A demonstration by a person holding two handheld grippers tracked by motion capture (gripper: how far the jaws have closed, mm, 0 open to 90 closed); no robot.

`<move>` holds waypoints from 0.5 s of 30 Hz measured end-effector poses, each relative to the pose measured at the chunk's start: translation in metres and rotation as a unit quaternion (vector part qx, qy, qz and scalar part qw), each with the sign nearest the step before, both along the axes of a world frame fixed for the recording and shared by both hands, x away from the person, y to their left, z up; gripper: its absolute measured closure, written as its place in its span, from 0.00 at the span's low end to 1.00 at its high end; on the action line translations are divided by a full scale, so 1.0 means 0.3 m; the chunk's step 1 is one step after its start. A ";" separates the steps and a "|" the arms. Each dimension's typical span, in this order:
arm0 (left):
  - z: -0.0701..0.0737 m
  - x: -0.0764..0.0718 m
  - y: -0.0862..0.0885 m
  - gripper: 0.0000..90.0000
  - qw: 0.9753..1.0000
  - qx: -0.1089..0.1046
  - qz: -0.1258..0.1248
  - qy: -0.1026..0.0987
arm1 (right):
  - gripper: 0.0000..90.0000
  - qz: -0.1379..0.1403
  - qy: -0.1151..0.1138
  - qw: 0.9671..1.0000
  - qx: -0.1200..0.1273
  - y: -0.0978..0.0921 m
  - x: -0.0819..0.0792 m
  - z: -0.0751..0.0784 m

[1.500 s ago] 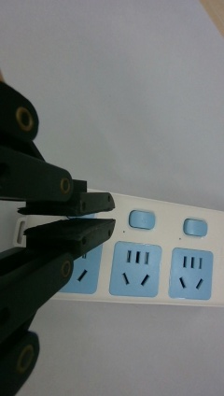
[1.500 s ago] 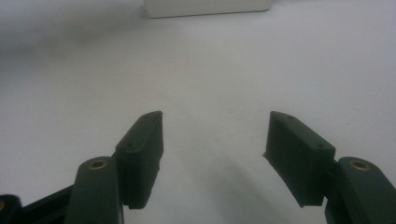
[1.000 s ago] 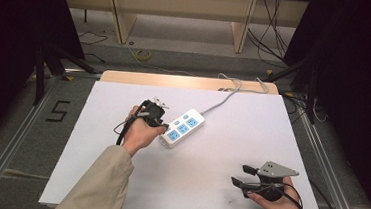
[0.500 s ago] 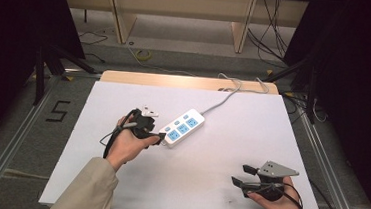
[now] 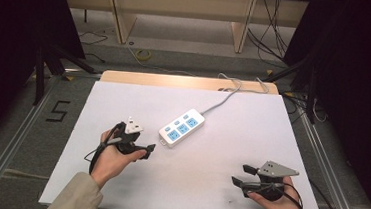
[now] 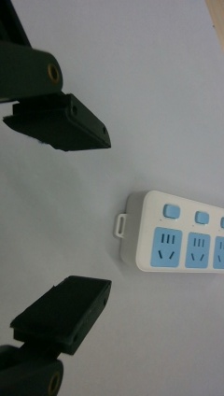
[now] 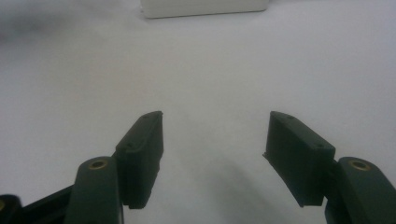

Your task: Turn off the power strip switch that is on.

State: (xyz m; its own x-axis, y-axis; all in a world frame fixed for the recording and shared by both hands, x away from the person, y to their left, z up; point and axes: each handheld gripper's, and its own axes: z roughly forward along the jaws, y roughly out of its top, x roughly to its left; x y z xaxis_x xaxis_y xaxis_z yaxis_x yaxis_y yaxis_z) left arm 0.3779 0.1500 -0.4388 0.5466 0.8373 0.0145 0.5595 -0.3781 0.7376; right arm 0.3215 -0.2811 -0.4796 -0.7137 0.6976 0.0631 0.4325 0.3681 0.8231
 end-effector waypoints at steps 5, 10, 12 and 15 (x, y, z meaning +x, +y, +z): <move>-0.017 -0.040 0.039 0.24 1.000 -0.005 0.005 -0.006 | 0.42 -0.001 0.000 1.000 0.001 -0.002 -0.001 0.001; -0.042 -0.090 0.079 0.22 0.999 -0.023 -0.004 -0.025 | 0.42 0.000 0.000 1.000 0.000 -0.002 0.000 0.000; -0.049 -0.111 0.096 0.22 0.999 -0.024 -0.004 -0.028 | 0.42 0.000 0.000 1.000 0.000 -0.001 0.000 0.000; -0.065 -0.137 0.114 0.22 0.999 -0.021 -0.006 -0.030 | 0.42 -0.001 0.000 1.000 0.001 -0.001 0.000 0.000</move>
State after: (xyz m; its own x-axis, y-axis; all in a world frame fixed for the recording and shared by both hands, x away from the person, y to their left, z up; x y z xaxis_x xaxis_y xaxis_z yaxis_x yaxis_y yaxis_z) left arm 0.3367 0.1841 -0.4583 0.5565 0.8307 0.0114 0.5098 -0.3523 0.7848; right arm 0.3215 -0.2813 -0.4796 -0.7127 0.6986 0.0634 0.4324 0.3663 0.8239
